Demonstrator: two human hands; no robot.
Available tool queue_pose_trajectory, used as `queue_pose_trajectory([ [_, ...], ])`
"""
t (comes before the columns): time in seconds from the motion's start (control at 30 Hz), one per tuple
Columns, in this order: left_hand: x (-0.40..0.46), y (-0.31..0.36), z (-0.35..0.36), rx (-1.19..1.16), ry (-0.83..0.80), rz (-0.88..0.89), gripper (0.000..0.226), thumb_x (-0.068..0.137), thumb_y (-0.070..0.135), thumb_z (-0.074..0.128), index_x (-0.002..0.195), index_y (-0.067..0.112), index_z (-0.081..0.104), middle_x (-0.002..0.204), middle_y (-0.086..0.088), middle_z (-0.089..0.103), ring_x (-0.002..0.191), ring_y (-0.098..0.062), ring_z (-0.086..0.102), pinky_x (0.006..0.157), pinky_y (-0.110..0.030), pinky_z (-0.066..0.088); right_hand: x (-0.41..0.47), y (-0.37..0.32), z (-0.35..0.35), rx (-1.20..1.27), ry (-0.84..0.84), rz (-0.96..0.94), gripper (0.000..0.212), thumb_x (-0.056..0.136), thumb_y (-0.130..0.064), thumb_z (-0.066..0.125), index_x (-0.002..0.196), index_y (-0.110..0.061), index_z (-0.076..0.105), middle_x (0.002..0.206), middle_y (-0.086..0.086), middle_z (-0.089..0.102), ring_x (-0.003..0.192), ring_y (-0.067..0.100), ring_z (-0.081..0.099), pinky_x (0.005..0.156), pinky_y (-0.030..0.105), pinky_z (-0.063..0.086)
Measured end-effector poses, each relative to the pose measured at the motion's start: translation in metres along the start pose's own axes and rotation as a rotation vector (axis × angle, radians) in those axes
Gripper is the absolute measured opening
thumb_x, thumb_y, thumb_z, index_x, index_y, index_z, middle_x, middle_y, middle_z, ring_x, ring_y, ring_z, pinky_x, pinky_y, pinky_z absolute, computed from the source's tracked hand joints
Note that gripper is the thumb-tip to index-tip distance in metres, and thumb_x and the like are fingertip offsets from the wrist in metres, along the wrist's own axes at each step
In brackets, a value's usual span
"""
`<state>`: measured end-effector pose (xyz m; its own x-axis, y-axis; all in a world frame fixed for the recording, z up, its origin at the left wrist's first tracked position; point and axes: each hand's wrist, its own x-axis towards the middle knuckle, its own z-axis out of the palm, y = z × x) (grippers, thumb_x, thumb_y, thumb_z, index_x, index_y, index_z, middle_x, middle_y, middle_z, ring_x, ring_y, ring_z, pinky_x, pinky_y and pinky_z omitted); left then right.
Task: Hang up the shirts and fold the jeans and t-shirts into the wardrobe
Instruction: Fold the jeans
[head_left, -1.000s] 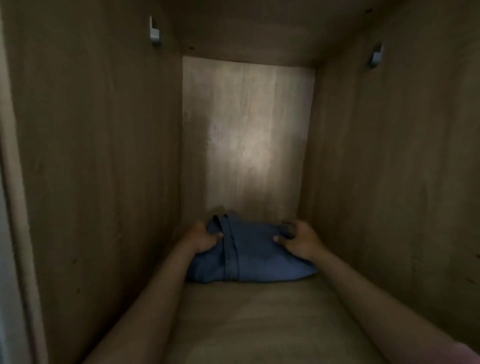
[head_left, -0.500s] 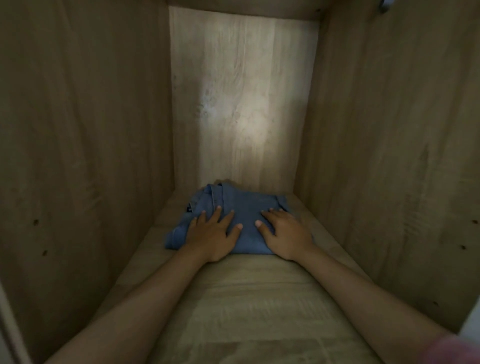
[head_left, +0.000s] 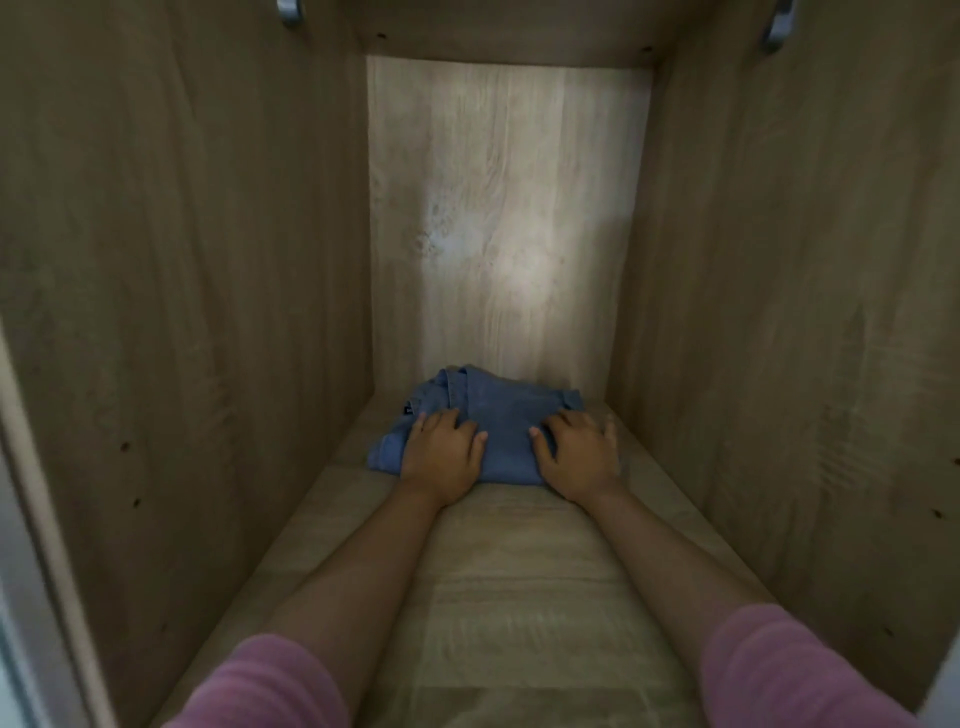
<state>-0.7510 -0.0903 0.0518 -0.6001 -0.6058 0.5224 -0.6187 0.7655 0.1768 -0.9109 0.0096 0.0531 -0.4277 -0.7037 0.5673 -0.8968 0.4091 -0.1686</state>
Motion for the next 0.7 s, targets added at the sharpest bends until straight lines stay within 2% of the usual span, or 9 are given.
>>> queue_pose_trajectory([
  [0.07, -0.014, 0.001, -0.005, -0.013, 0.013, -0.030, 0.054, 0.094, 0.042, 0.026, 0.102, 0.006, 0.065, 0.107, -0.018, 0.064, 0.101, -0.032, 0.057, 0.096, -0.042, 0.038, -0.011, 0.001, -0.006, 0.001, 0.003, 0.018, 0.056, 0.092, -0.053, 0.028, 0.113, -0.014, 0.063, 0.129, 0.013, 0.058, 0.121, 0.029, 0.050, 0.108, 0.055, 0.021],
  [0.13, -0.032, 0.003, -0.013, -0.065, 0.012, -0.071, 0.040, 0.096, 0.035, 0.039, 0.112, 0.005, 0.061, 0.114, -0.020, 0.060, 0.105, -0.033, 0.054, 0.095, -0.040, 0.040, -0.025, 0.000, -0.015, 0.021, -0.009, 0.014, 0.053, 0.094, -0.050, 0.031, 0.122, -0.014, 0.058, 0.139, 0.013, 0.051, 0.128, 0.030, 0.045, 0.110, 0.054, 0.020],
  [0.2, -0.055, 0.010, -0.025, -0.101, 0.003, -0.097, 0.037, 0.094, 0.030, 0.046, 0.120, 0.006, 0.056, 0.121, -0.020, 0.057, 0.111, -0.035, 0.051, 0.097, -0.039, 0.040, -0.044, -0.003, -0.027, 0.073, -0.023, -0.021, 0.049, 0.097, -0.046, 0.037, 0.130, -0.014, 0.053, 0.143, 0.012, 0.047, 0.131, 0.029, 0.042, 0.112, 0.052, 0.020],
  [0.27, -0.084, 0.022, -0.042, -0.153, -0.005, -0.096, 0.038, 0.091, 0.023, 0.050, 0.125, 0.007, 0.053, 0.122, -0.020, 0.056, 0.111, -0.034, 0.051, 0.095, -0.037, 0.041, -0.068, -0.009, -0.040, 0.178, -0.015, -0.080, 0.046, 0.096, -0.041, 0.045, 0.131, -0.012, 0.053, 0.139, 0.012, 0.051, 0.128, 0.029, 0.045, 0.110, 0.047, 0.028],
  [0.37, -0.136, 0.044, -0.075, -0.275, -0.039, -0.097, 0.041, 0.088, 0.017, 0.051, 0.128, 0.007, 0.050, 0.118, -0.017, 0.059, 0.107, -0.031, 0.055, 0.084, -0.031, 0.044, -0.112, -0.027, -0.066, 0.409, -0.006, -0.174, 0.043, 0.094, -0.030, 0.056, 0.130, -0.008, 0.054, 0.132, 0.014, 0.057, 0.123, 0.029, 0.051, 0.105, 0.041, 0.039],
  [0.5, -0.219, 0.066, -0.122, -0.315, 0.120, -0.163, 0.040, 0.087, 0.018, 0.054, 0.126, 0.010, 0.054, 0.115, -0.012, 0.063, 0.105, -0.029, 0.059, 0.082, -0.035, 0.050, -0.181, -0.061, -0.102, 0.681, 0.037, -0.266, 0.037, 0.091, -0.021, 0.059, 0.127, -0.009, 0.056, 0.122, 0.009, 0.062, 0.111, 0.020, 0.057, 0.091, 0.026, 0.044],
  [0.6, -0.292, 0.070, -0.146, -0.278, 0.203, -0.208, 0.034, 0.086, 0.023, 0.055, 0.119, 0.015, 0.059, 0.109, -0.008, 0.065, 0.096, -0.026, 0.063, 0.078, -0.039, 0.054, -0.236, -0.097, -0.121, 0.816, 0.028, -0.274, 0.032, 0.092, -0.020, 0.056, 0.123, -0.015, 0.058, 0.115, 0.002, 0.064, 0.104, 0.013, 0.058, 0.086, 0.027, 0.048],
  [0.7, -0.372, 0.059, -0.169, -0.251, 0.240, -0.322, 0.030, 0.085, 0.020, 0.056, 0.113, 0.014, 0.063, 0.102, -0.005, 0.067, 0.089, -0.021, 0.065, 0.076, -0.035, 0.055, -0.296, -0.143, -0.120, 0.950, -0.045, -0.320, 0.026, 0.090, -0.013, 0.057, 0.115, -0.013, 0.062, 0.103, 0.002, 0.066, 0.094, 0.010, 0.061, 0.081, 0.021, 0.050],
])
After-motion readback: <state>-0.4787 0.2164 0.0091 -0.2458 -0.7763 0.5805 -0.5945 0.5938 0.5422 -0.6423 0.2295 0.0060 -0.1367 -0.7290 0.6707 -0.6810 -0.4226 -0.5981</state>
